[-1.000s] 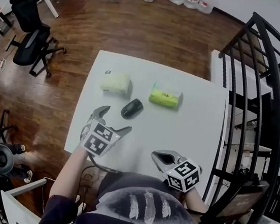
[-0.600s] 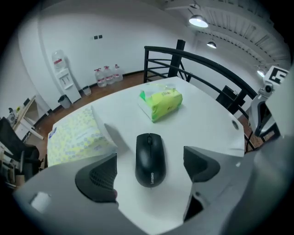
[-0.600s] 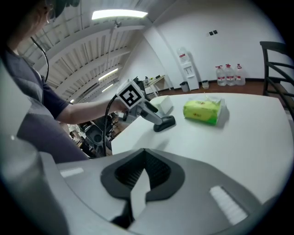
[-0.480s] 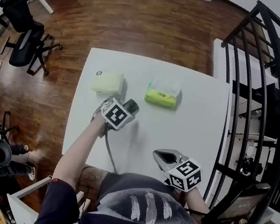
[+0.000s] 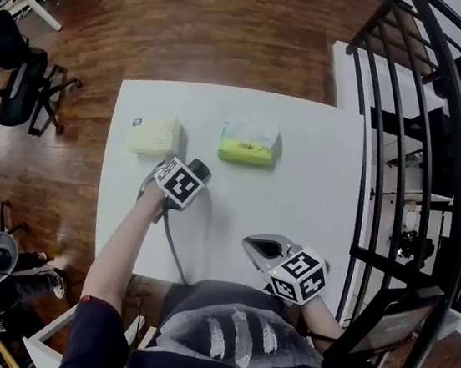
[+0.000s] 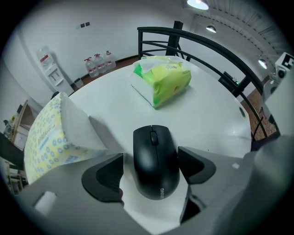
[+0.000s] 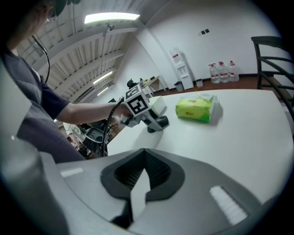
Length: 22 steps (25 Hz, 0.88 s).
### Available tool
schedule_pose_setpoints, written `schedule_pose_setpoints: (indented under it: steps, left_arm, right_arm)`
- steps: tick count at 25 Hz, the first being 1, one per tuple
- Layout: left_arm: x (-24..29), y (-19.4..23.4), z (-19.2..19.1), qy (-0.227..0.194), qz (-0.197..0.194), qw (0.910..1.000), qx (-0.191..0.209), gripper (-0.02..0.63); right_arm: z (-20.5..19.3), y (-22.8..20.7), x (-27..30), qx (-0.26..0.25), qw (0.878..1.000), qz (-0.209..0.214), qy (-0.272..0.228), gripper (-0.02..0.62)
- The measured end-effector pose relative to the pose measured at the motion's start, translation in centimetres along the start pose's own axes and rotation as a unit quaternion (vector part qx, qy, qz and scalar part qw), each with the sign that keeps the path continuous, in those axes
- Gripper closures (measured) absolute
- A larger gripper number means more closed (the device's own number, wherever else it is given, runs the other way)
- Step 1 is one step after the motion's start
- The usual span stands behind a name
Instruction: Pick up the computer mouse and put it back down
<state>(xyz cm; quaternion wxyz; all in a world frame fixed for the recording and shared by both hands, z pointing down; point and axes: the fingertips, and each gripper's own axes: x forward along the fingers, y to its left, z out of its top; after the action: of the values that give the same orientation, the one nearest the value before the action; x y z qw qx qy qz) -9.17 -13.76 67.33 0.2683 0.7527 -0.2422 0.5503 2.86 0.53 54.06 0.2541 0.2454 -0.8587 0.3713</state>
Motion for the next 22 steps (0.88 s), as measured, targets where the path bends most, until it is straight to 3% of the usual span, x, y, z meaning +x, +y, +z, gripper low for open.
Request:
schedule_pose_setpoints:
  steps: [6, 15, 19, 22]
  left_arm:
    - [-1.1, 1.4, 0.8, 0.009, 0.049, 0.9986, 0.015, 0.215]
    - [0.2, -0.4, 0.8, 0.004, 0.018, 0.9998, 0.000, 0.218]
    - [0.3, -0.7, 0.5, -0.009, 0.014, 0.9998, -0.007, 0.299]
    - [0.2, -1.0, 0.5, -0.013, 0.016, 0.9997, -0.009, 0.302]
  right_arm:
    - [-0.4, -0.7, -0.2, -0.009, 1.000, 0.004, 0.005, 0.591]
    - [-1.1, -0.2, 0.0, -0.006, 1.000, 0.009, 0.008, 0.591]
    - [-0.7, -0.1, 0.2, -0.011, 1.000, 0.007, 0.006, 0.591]
    - [-0.3, 0.3, -0.1, -0.018, 1.000, 0.005, 0.004, 0.591]
